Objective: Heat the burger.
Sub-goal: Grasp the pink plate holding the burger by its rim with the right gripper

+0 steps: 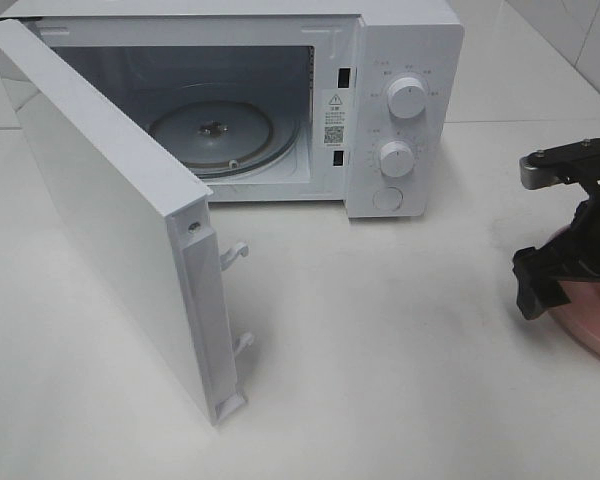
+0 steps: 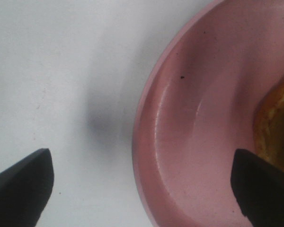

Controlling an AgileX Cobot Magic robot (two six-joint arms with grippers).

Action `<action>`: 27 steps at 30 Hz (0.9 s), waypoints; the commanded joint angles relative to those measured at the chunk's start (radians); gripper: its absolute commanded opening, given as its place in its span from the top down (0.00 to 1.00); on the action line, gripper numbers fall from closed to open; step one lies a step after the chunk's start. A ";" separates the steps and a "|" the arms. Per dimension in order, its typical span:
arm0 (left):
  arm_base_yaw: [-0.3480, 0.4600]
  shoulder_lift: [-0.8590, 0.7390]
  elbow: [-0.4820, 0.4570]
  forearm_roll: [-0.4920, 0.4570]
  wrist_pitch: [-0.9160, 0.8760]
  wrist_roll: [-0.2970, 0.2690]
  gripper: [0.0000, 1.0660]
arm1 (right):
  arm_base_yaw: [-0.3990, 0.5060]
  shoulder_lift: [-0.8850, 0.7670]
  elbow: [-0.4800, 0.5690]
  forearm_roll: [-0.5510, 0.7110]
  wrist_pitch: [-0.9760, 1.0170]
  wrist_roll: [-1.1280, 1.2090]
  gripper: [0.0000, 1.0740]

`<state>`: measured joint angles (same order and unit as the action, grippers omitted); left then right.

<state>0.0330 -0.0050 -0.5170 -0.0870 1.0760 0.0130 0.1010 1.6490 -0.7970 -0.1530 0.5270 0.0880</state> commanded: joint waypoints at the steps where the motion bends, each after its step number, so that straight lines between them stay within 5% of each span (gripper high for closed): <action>1: -0.006 0.000 0.000 -0.003 -0.005 0.000 0.04 | -0.026 0.034 -0.006 -0.009 -0.038 -0.001 0.11; 21: -0.006 0.000 0.000 -0.003 -0.005 0.000 0.04 | -0.026 0.154 -0.006 -0.005 -0.112 0.002 0.20; 27: -0.006 0.000 0.000 -0.003 -0.005 0.000 0.04 | -0.026 0.154 -0.006 -0.007 -0.112 0.002 0.39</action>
<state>0.0330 -0.0050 -0.5170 -0.0870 1.0760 0.0130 0.0780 1.8010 -0.7990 -0.1540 0.4130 0.0890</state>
